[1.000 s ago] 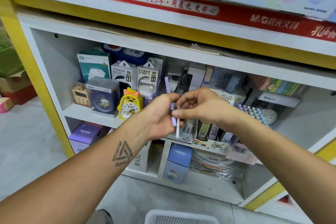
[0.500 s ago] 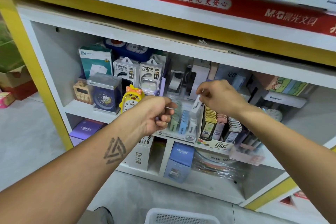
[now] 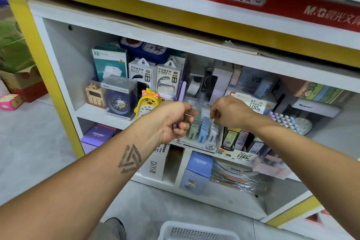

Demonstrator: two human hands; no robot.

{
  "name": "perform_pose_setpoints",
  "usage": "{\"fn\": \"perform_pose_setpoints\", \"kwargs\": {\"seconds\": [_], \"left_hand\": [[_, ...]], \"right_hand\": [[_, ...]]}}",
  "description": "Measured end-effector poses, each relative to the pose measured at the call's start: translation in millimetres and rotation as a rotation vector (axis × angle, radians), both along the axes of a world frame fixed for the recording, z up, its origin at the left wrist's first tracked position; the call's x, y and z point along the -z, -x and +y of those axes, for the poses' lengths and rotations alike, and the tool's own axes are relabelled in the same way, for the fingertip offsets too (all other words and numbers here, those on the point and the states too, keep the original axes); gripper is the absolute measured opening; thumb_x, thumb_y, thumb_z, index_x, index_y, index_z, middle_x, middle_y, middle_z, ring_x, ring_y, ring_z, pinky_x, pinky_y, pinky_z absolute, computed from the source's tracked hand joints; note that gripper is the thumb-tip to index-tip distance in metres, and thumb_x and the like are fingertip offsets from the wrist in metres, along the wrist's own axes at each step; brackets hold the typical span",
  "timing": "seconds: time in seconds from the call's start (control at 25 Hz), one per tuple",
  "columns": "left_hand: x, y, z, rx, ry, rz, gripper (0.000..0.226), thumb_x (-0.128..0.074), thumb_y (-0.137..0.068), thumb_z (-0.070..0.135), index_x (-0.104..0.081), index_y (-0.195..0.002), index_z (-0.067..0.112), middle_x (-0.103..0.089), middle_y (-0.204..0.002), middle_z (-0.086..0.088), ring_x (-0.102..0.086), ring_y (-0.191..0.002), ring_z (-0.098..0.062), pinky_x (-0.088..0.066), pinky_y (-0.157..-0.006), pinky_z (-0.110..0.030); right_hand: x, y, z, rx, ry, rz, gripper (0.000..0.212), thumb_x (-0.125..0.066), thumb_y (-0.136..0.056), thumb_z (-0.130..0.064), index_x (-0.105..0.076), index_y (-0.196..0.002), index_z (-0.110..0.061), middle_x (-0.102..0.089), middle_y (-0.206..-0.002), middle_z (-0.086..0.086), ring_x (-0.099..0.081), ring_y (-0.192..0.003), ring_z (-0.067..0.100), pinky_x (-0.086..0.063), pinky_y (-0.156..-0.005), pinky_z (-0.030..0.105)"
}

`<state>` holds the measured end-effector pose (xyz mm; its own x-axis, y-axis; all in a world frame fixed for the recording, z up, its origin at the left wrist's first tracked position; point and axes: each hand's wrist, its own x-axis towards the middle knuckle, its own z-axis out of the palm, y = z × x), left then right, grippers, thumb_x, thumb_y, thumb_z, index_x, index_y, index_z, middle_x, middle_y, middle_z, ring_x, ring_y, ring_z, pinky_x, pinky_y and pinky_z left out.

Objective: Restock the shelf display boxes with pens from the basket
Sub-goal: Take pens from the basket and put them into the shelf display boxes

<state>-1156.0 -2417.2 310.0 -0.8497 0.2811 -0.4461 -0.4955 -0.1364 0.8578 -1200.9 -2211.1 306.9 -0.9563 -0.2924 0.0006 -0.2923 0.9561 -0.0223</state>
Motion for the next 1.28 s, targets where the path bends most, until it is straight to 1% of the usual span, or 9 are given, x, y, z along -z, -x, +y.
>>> {"fn": "perform_pose_setpoints", "kwargs": {"seconds": [0.32, 0.48, 0.6, 0.72, 0.8, 0.92, 1.08, 1.2, 1.28], "left_hand": [[-3, -5, 1, 0.092, 0.067, 0.023, 0.008, -0.049, -0.093, 0.014, -0.057, -0.093, 0.011, -0.051, -0.058, 0.0, -0.03, -0.042, -0.009, -0.018, -0.034, -0.016], [-6, -7, 4, 0.161, -0.008, 0.021, 0.015, -0.045, -0.089, 0.021, -0.056, -0.087, 0.012, -0.051, -0.063, -0.002, -0.034, -0.048, -0.012, -0.025, -0.039, -0.019], [-8, -10, 11, 0.17, -0.066, 0.046, 0.02, -0.042, -0.096, 0.019, -0.059, -0.09, 0.01, -0.052, -0.067, -0.003, -0.041, -0.053, -0.013, -0.032, -0.045, -0.022], [-10, -15, 30, 0.162, -0.084, 0.152, 0.017, -0.054, -0.098, 0.015, -0.07, -0.095, 0.009, -0.062, -0.078, -0.004, -0.052, -0.076, -0.018, -0.043, -0.063, -0.029], [-12, -19, 48, 0.109, -0.122, 0.229, 0.01, -0.065, -0.091, 0.009, -0.072, -0.098, 0.008, -0.068, -0.085, -0.005, -0.052, -0.079, -0.017, -0.044, -0.065, -0.027], [-15, -24, 80, 0.08, -0.284, 0.255, 0.012, -0.068, -0.087, 0.0, -0.07, -0.098, -0.001, -0.069, -0.08, -0.011, -0.056, -0.065, -0.014, -0.051, -0.06, -0.024], [-10, -27, 111, 0.031, -0.355, 0.209, 0.017, -0.071, -0.084, -0.001, -0.07, -0.101, -0.005, -0.07, -0.082, -0.016, -0.066, -0.066, -0.018, -0.057, -0.061, -0.027], [-4, -25, 128, 0.025, -0.378, 0.149, 0.013, -0.075, -0.082, 0.006, -0.073, -0.094, 0.001, -0.074, -0.089, -0.017, -0.071, -0.077, -0.025, -0.061, -0.072, -0.037], [1, -20, 138, -0.08, -0.095, 0.295, 0.011, -0.069, -0.087, 0.011, -0.071, -0.097, 0.006, -0.075, -0.089, -0.01, -0.069, -0.083, -0.023, -0.059, -0.074, -0.034]], "right_hand": [[11, -5, 1, 0.016, -0.01, -0.009, 0.012, -0.072, -0.086, -0.014, -0.074, -0.094, -0.023, -0.067, -0.087, -0.01, -0.066, -0.09, 0.018, -0.056, -0.081, 0.035], [10, -8, 6, 0.003, -0.053, 0.07, 0.019, -0.062, -0.094, -0.02, -0.077, -0.106, -0.023, -0.073, -0.11, -0.007, -0.064, -0.103, 0.016, -0.05, -0.092, 0.028], [-8, -23, 9, 0.114, 0.39, 0.08, 0.013, -0.067, -0.094, -0.021, -0.077, -0.099, -0.026, -0.072, -0.092, -0.016, -0.063, -0.081, 0.0, -0.043, -0.074, 0.011], [-34, -53, 14, 0.147, 0.845, -0.005, 0.01, -0.073, -0.09, -0.017, -0.074, -0.092, -0.027, -0.075, -0.077, -0.01, -0.069, -0.072, 0.006, -0.05, -0.068, 0.013], [-47, -77, 26, 0.158, 0.957, -0.051, 0.01, -0.074, -0.09, -0.023, -0.073, -0.1, -0.02, -0.078, -0.085, -0.002, -0.073, -0.08, 0.017, -0.054, -0.072, 0.025], [-50, -105, 54, 0.155, 1.118, -0.238, 0.034, -0.076, -0.085, -0.026, -0.066, -0.112, -0.007, -0.076, -0.096, 0.018, -0.072, -0.089, 0.035, -0.058, -0.08, 0.038], [-44, -123, 90, 0.186, 1.401, -0.15, 0.02, -0.074, -0.08, -0.003, -0.068, -0.099, 0.0, -0.073, -0.084, 0.018, -0.072, -0.072, 0.023, -0.058, -0.066, 0.023], [-39, -130, 122, 0.284, 1.576, -0.037, 0.012, -0.069, -0.084, 0.006, -0.072, -0.093, 0.0, -0.074, -0.083, 0.014, -0.071, -0.073, 0.019, -0.057, -0.07, 0.018], [-36, -135, 141, 0.319, 1.506, 0.046, 0.016, -0.063, -0.089, 0.009, -0.073, -0.096, -0.002, -0.074, -0.086, 0.012, -0.067, -0.078, 0.021, -0.056, -0.079, 0.023]]}}
